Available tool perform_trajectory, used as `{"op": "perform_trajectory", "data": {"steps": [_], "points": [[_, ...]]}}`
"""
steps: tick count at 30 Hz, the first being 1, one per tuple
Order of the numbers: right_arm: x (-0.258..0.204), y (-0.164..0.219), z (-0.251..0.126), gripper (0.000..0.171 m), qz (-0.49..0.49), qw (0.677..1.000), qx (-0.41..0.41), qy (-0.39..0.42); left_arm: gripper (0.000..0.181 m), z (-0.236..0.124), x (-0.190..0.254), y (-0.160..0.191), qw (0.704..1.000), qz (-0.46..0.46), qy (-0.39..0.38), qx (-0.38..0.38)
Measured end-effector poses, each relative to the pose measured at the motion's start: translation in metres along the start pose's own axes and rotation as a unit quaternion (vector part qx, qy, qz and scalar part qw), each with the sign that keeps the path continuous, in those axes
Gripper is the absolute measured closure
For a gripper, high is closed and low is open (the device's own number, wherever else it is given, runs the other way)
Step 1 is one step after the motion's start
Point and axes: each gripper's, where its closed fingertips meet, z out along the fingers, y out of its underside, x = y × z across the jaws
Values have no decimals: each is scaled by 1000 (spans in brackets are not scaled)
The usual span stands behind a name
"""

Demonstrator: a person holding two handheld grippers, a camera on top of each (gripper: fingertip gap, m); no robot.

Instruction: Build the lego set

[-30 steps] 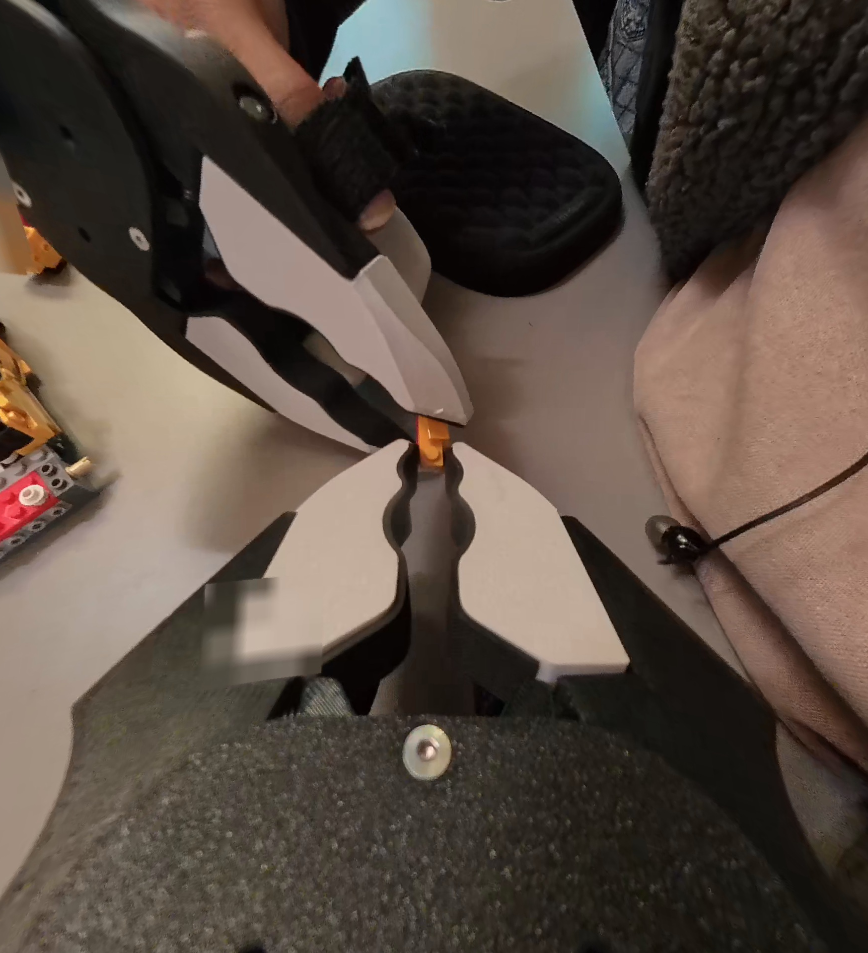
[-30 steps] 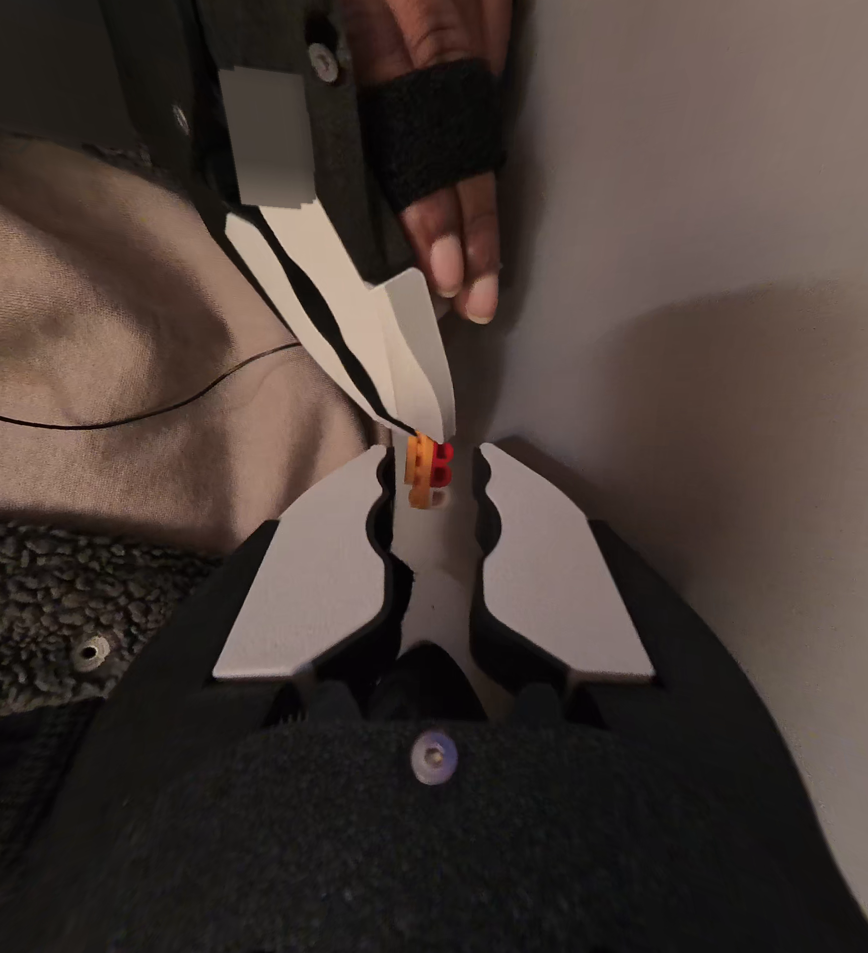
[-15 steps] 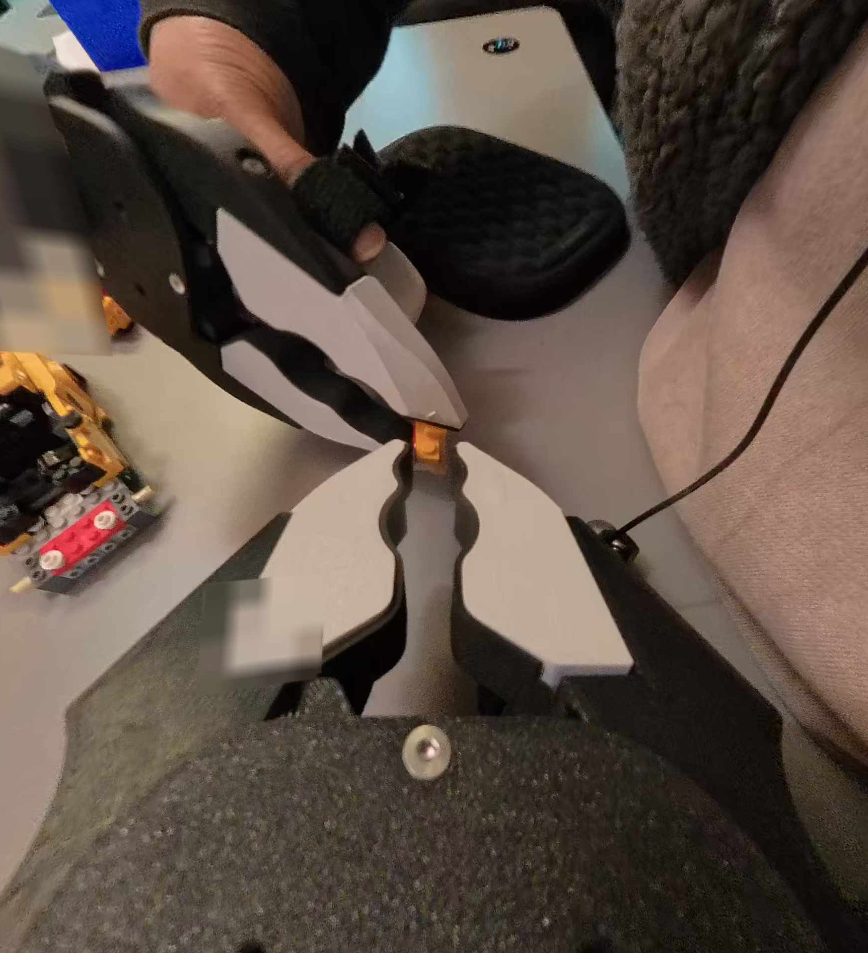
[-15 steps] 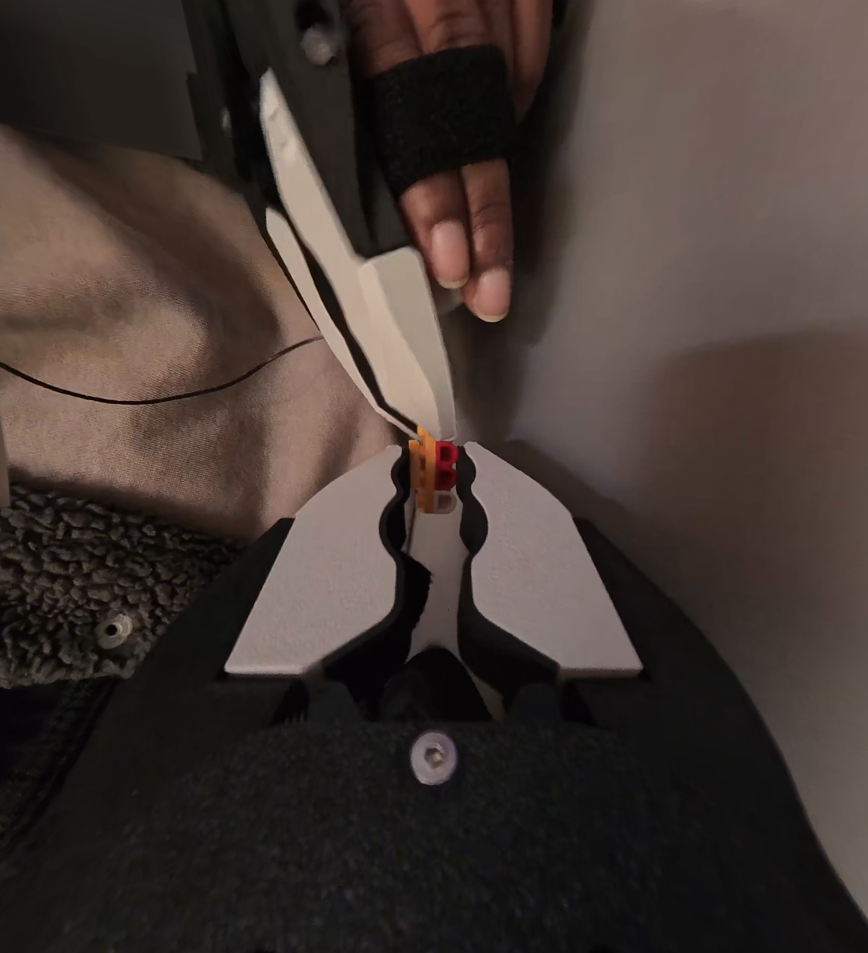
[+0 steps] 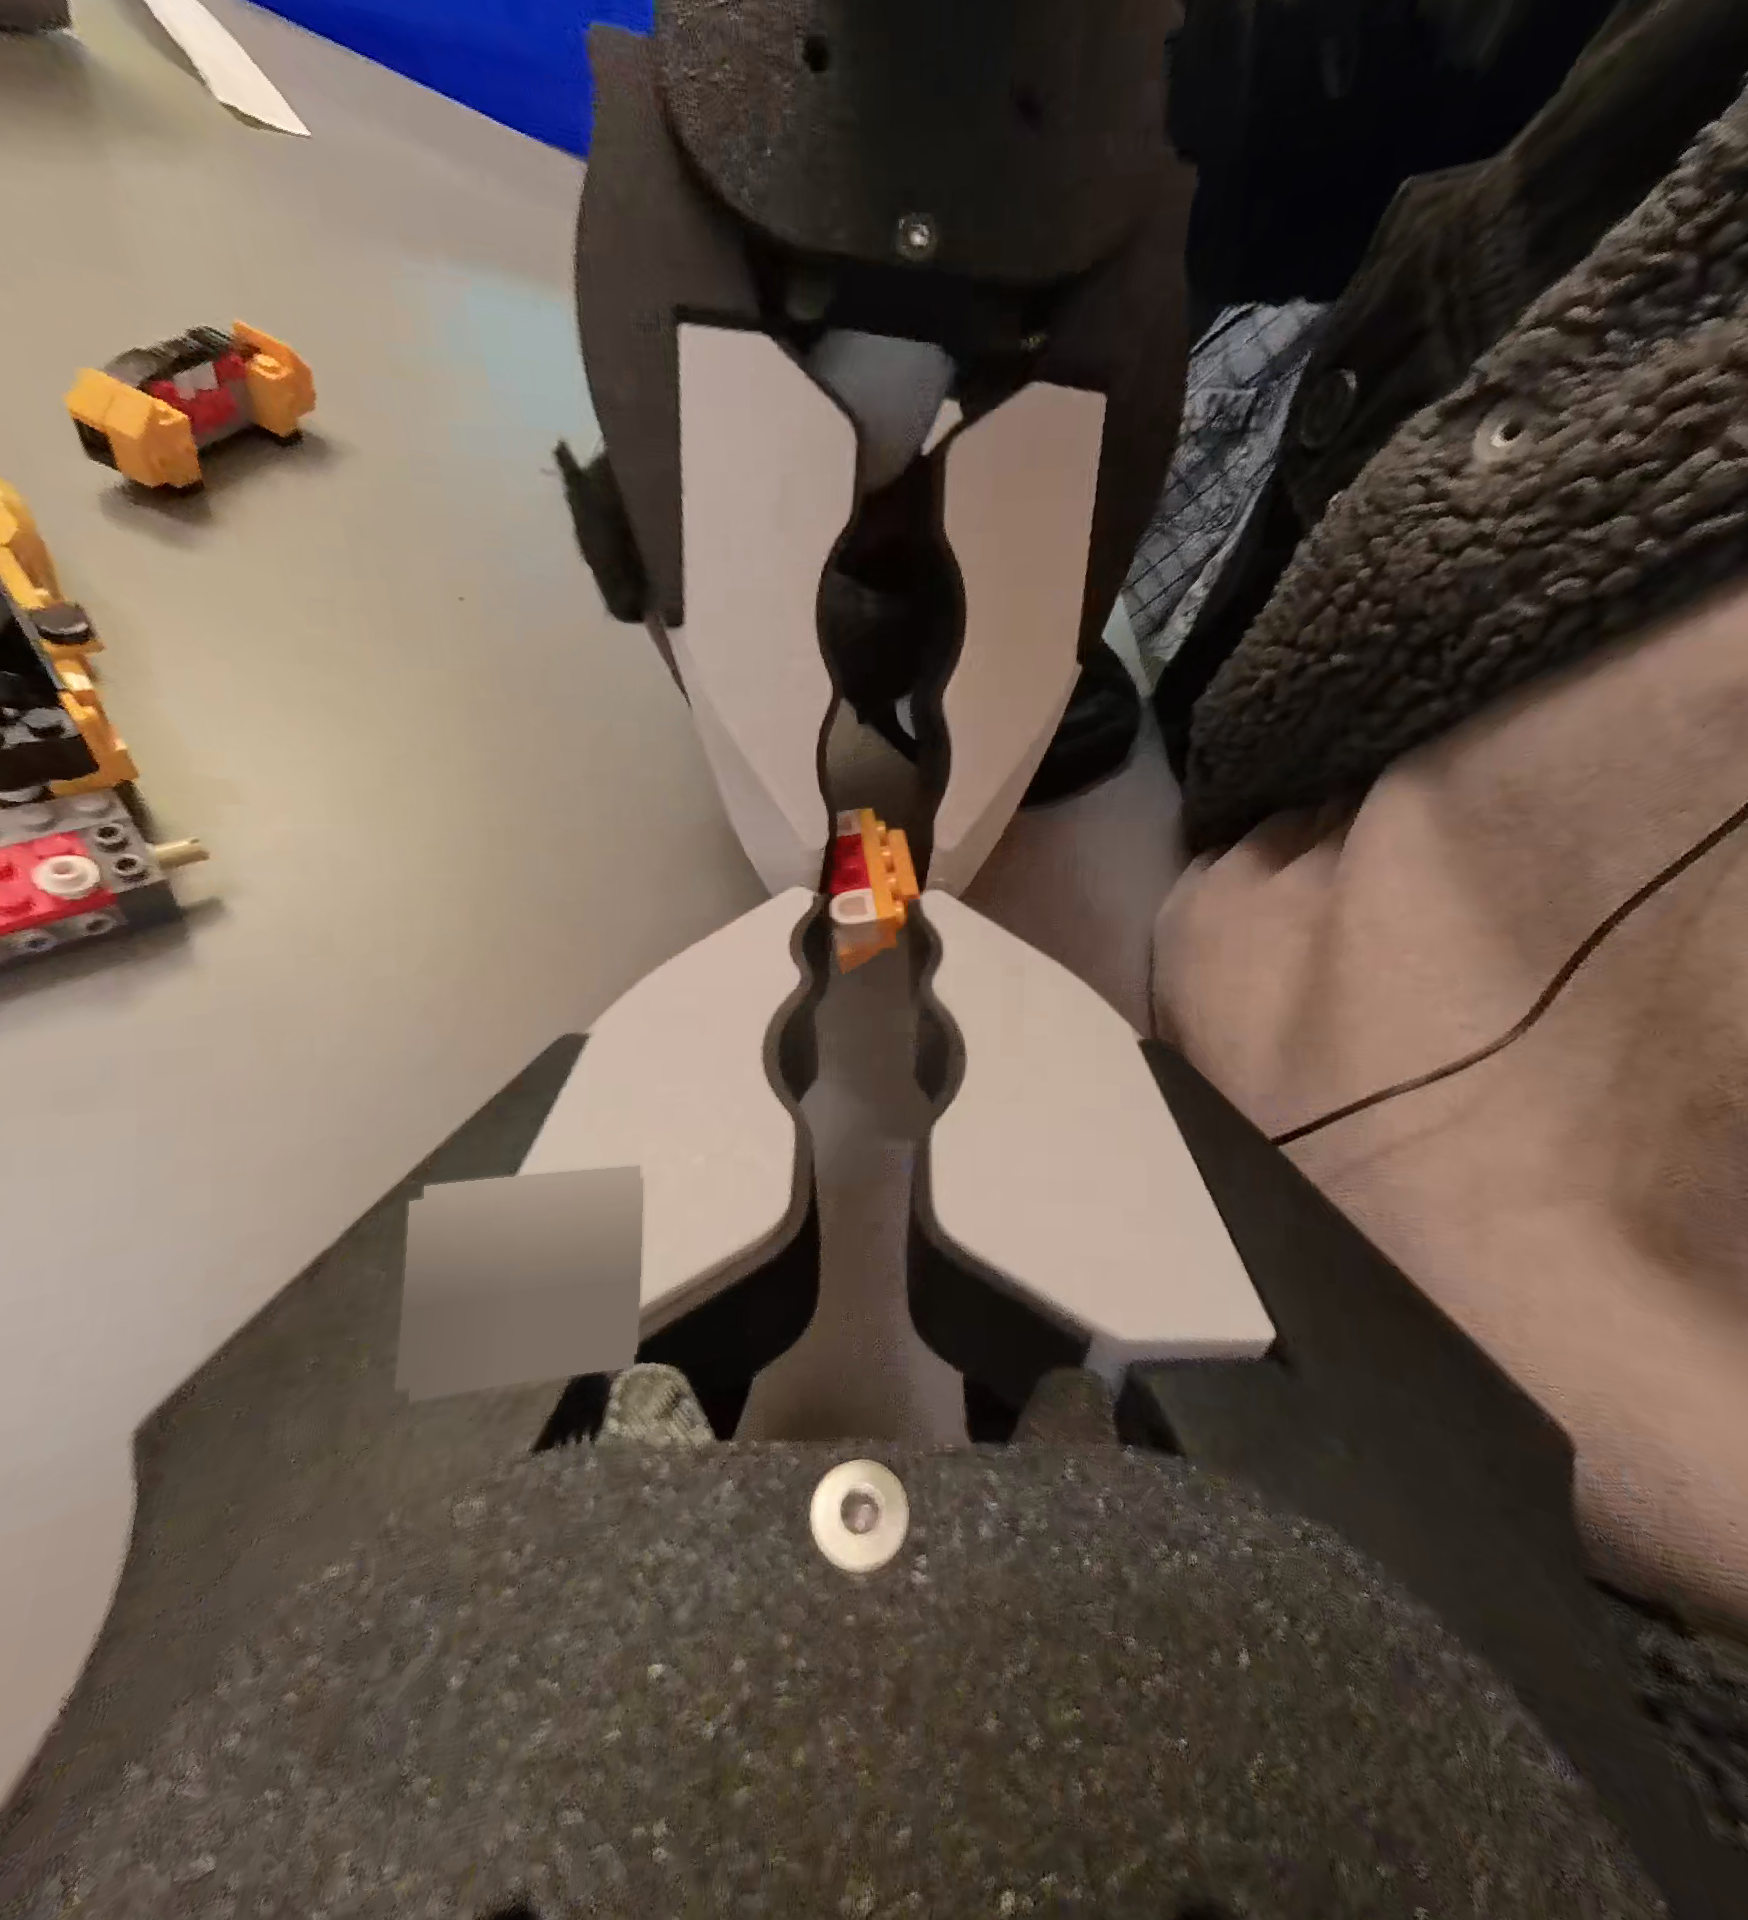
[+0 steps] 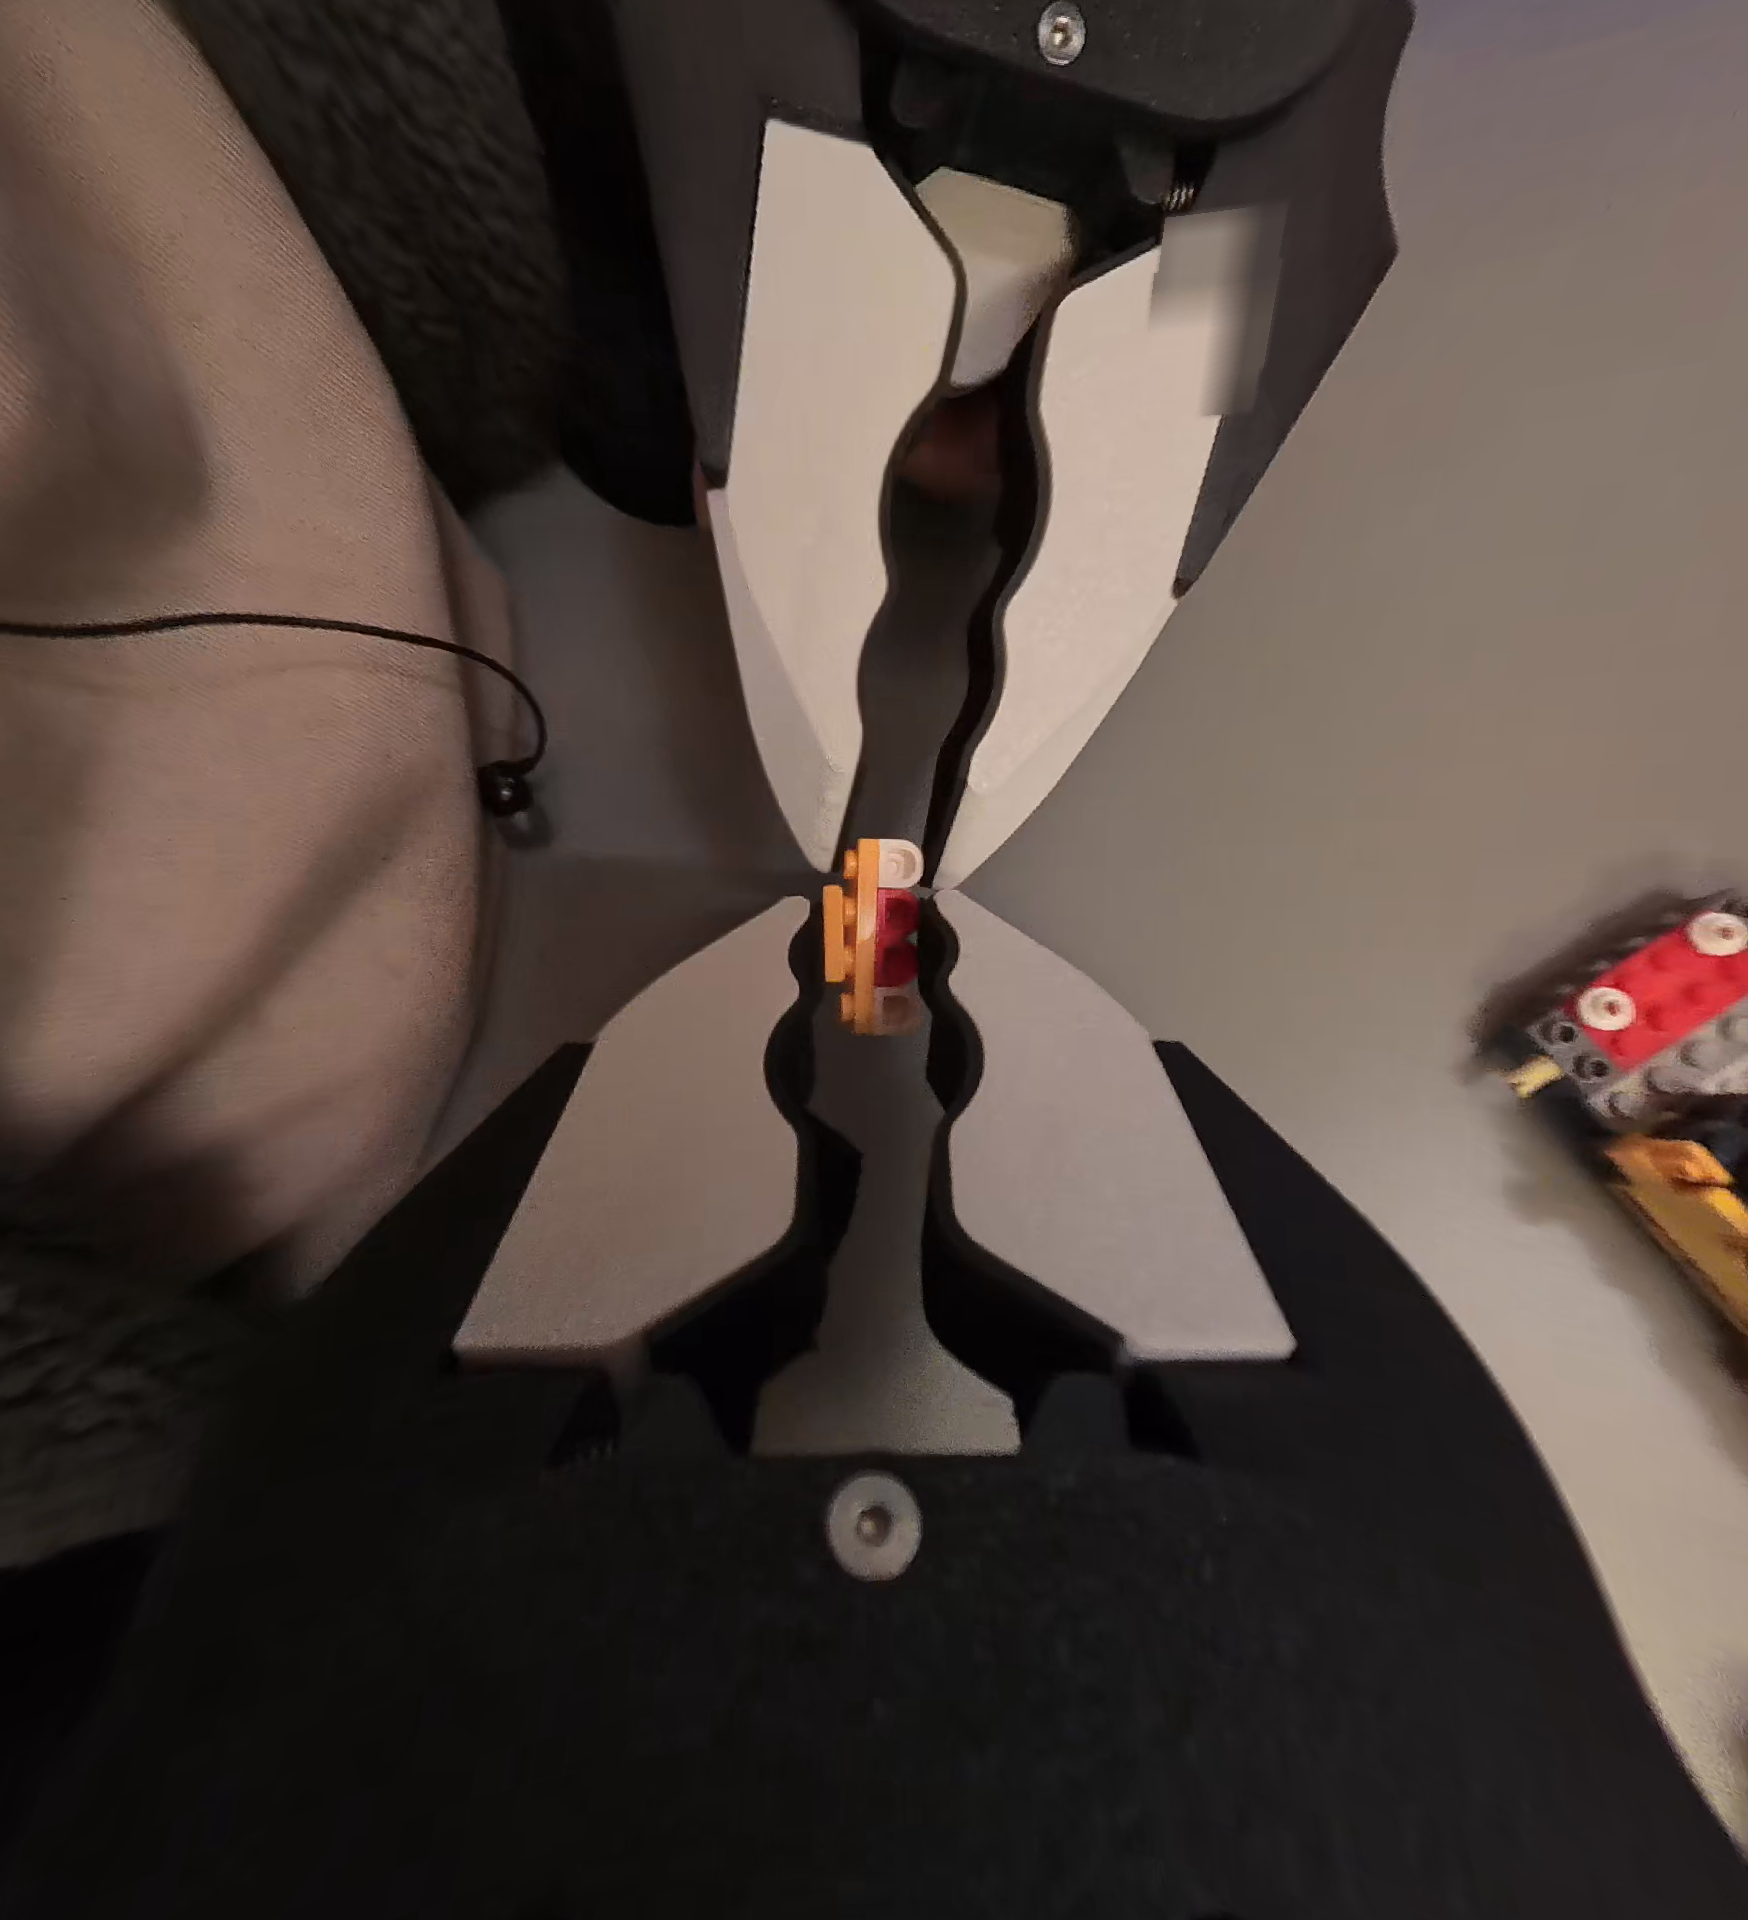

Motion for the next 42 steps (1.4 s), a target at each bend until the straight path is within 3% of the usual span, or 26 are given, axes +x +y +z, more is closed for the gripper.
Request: {"op": "perform_trajectory", "data": {"steps": [12, 21, 33, 42], "points": [[-6, -3, -5, 154, -34, 997, 24, 60, 168, 0, 7, -1, 984, 166, -62, -15], [-8, -10, -13, 155, -47, 993, 79, 68, 167, -3, 10, -11, 970, 230, -78, 17], [-7, -18, -17, 156, -123, 976, 104, 149, 168, -7, 14, -19, 967, 240, -74, 42], [0, -20, -15, 156, -98, 975, 122, 158, 168, -10, 7, -19, 970, 225, -80, 47]]}}
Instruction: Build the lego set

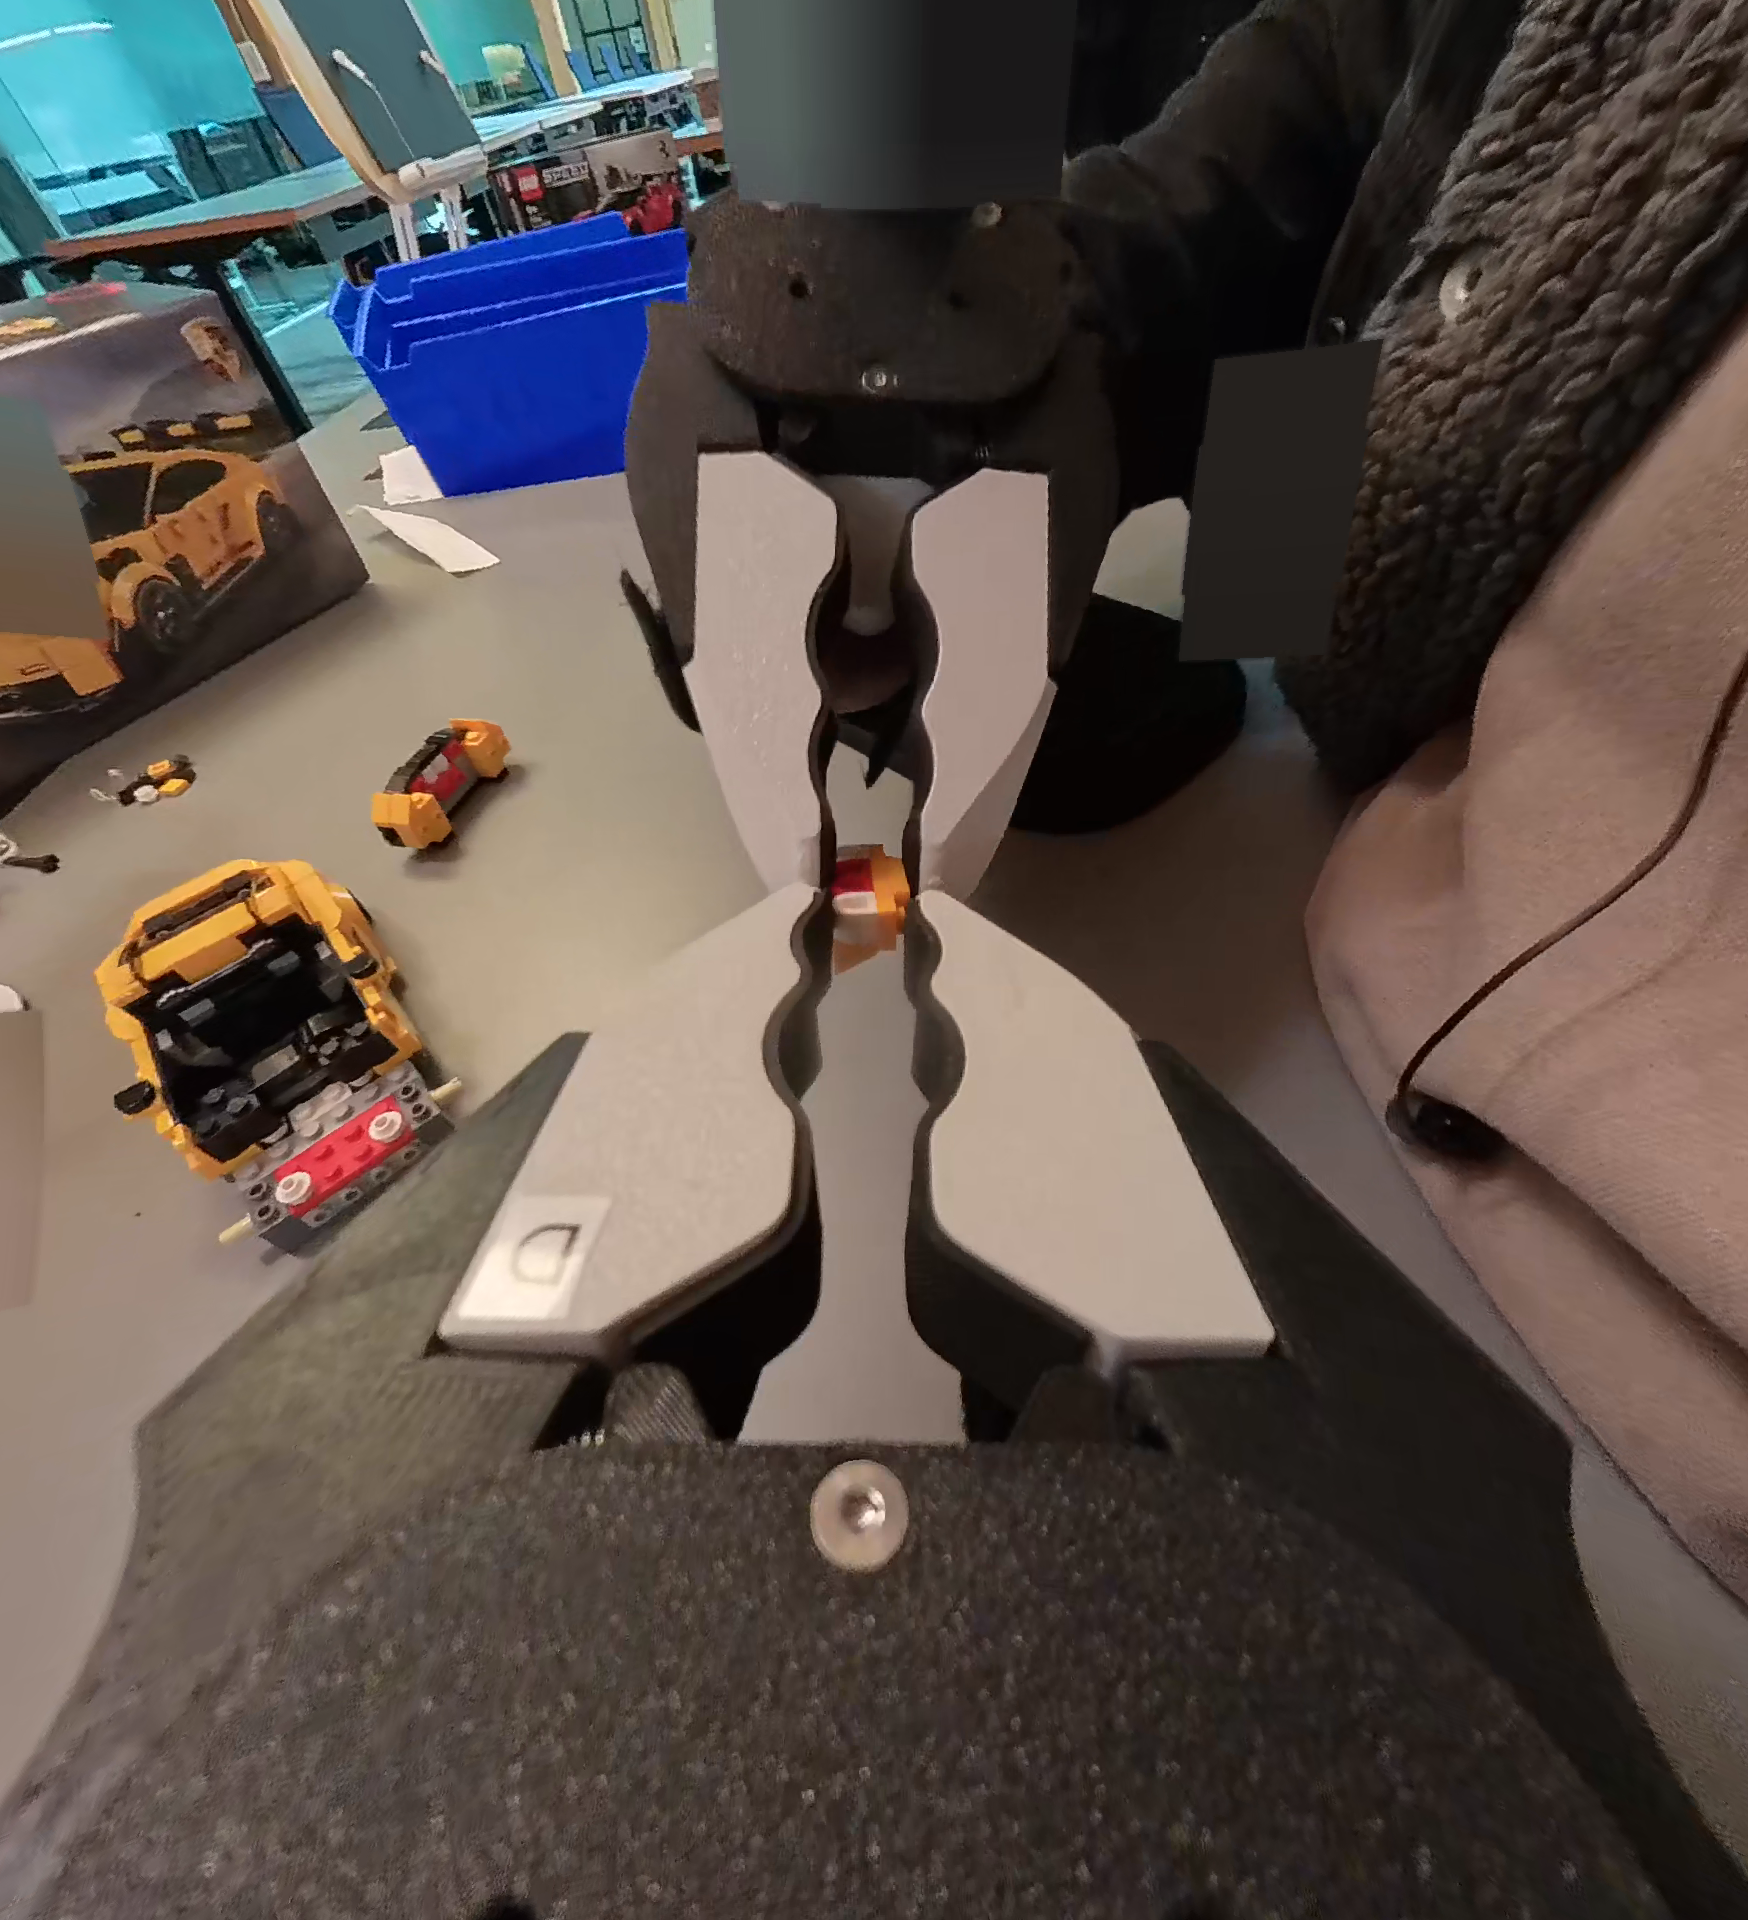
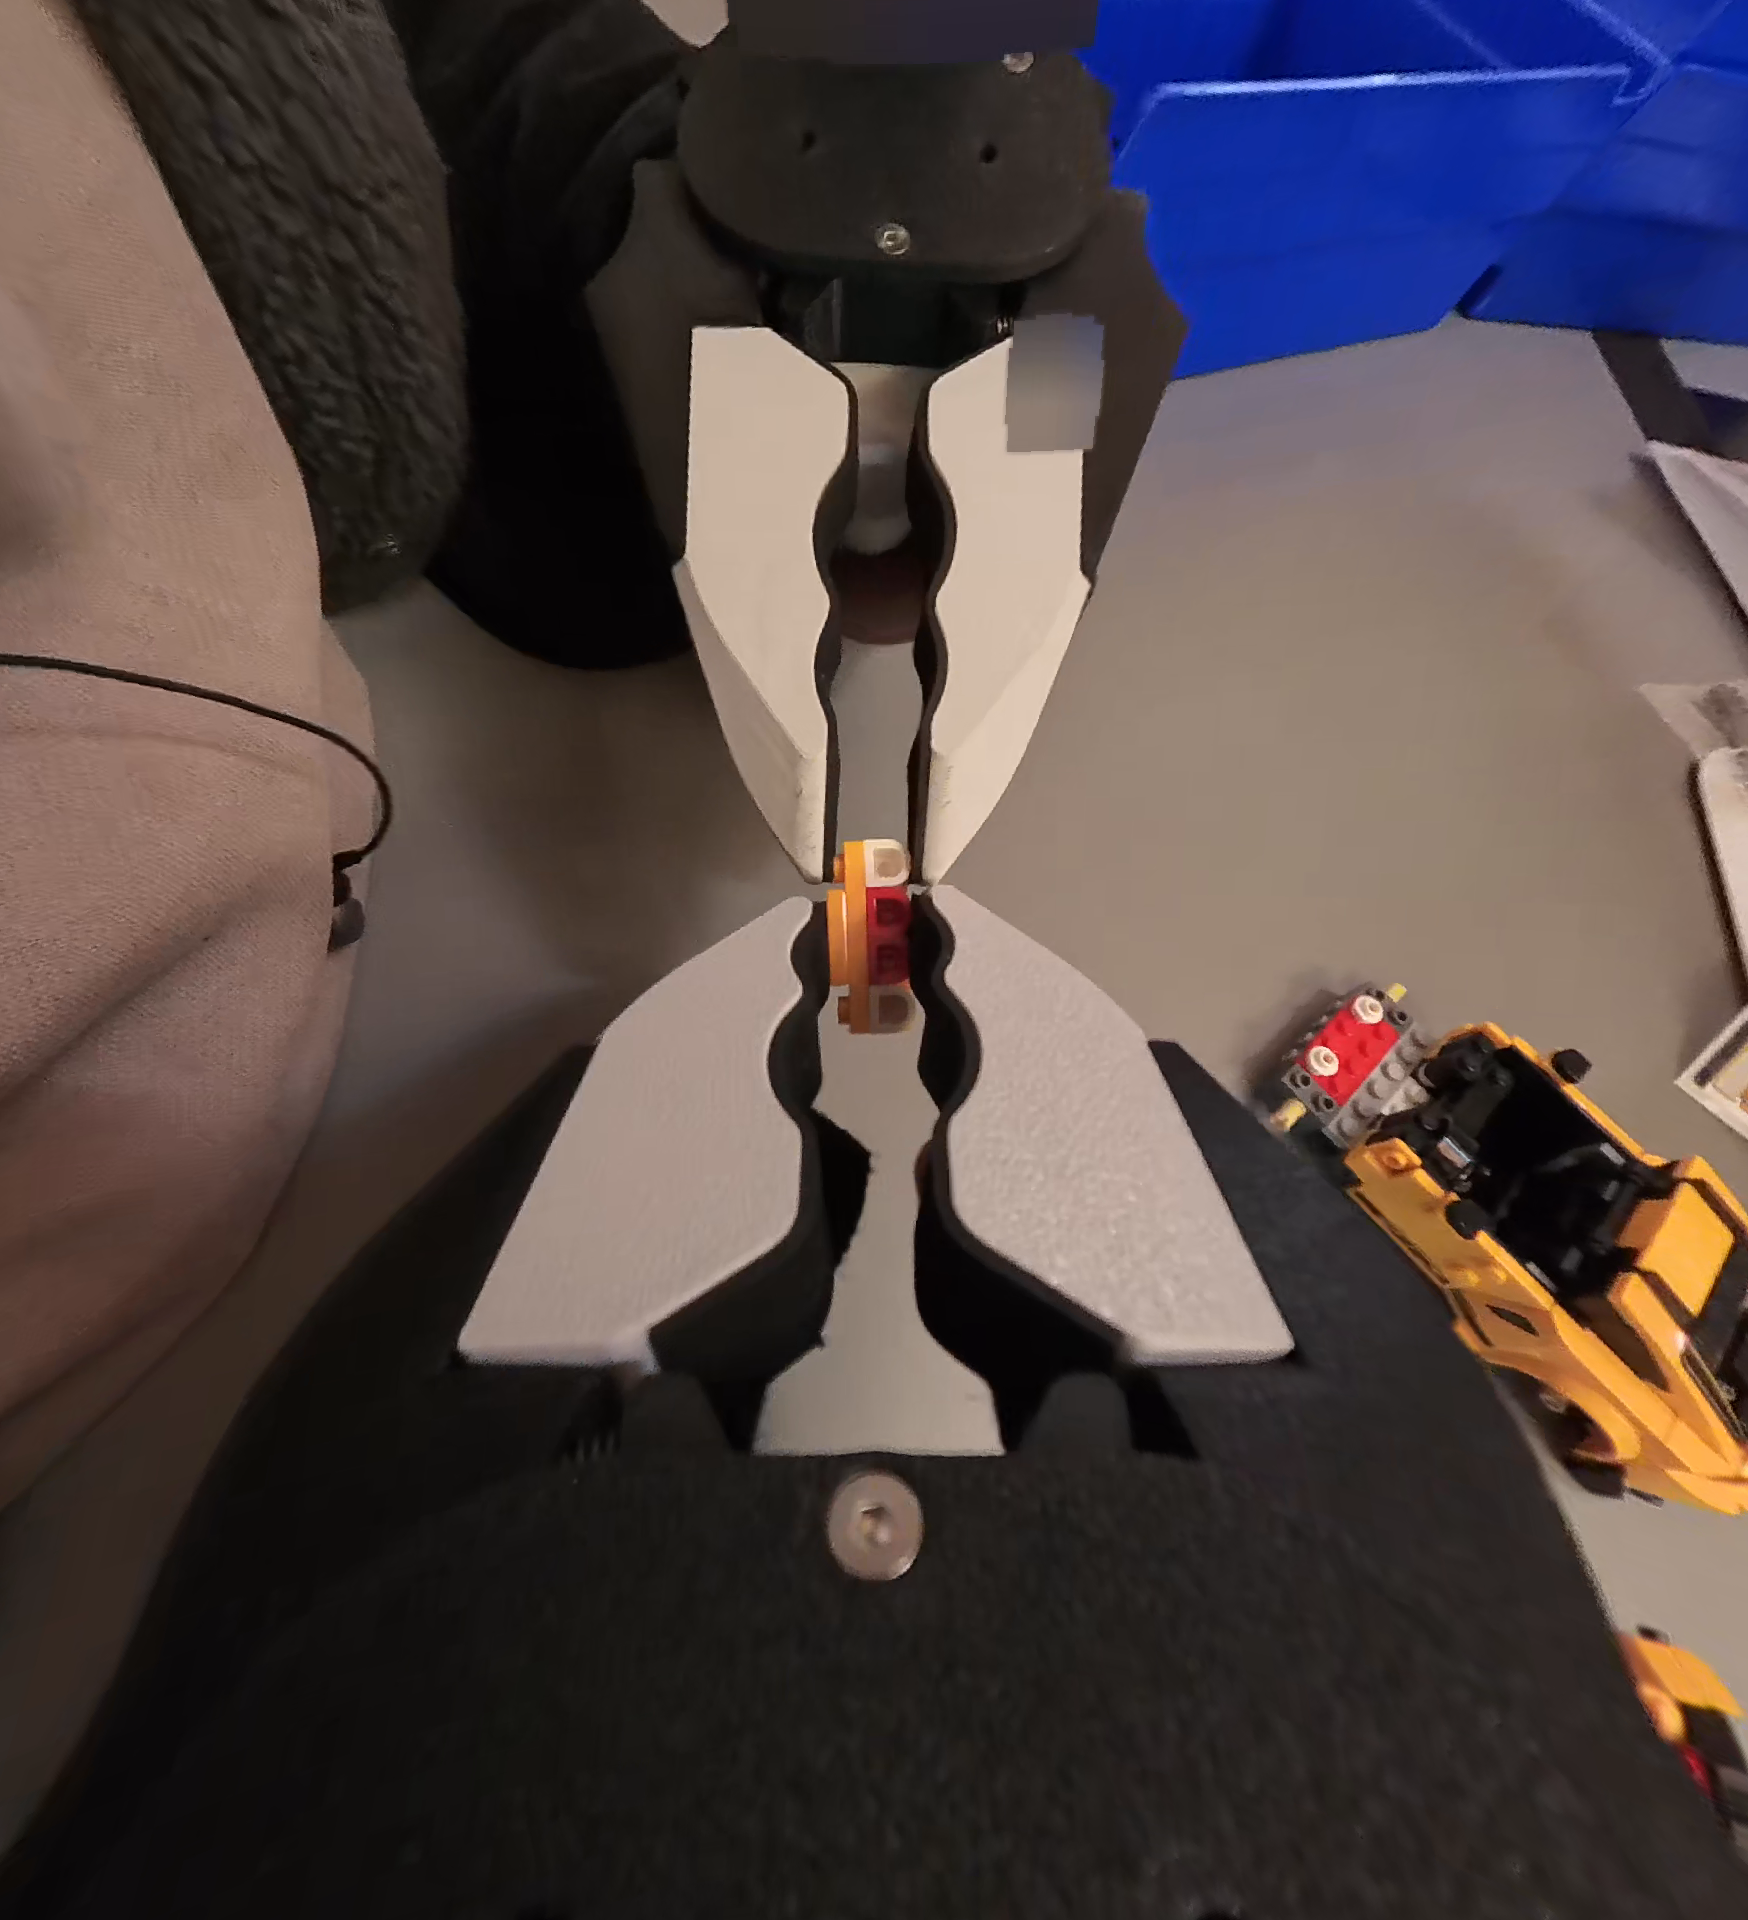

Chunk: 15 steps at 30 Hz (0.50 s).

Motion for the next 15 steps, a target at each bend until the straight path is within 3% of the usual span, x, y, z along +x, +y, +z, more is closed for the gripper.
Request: {"op": "perform_trajectory", "data": {"steps": [4, 7, 11, 15], "points": [[6, -5, -1, 154, -4, 1000, 2, 19, 168, -3, -6, -4, 1000, -11, -7, 20], [11, -12, -5, 134, -10, 999, 8, 40, 168, -7, -9, -9, 999, -20, -9, 41], [15, -17, -16, 132, -31, 994, 28, 98, 168, -10, -13, -13, 997, -48, -9, 58], [17, -19, -22, 133, -66, 983, 36, 169, 168, -10, -14, -15, 988, -136, 17, 72]]}}
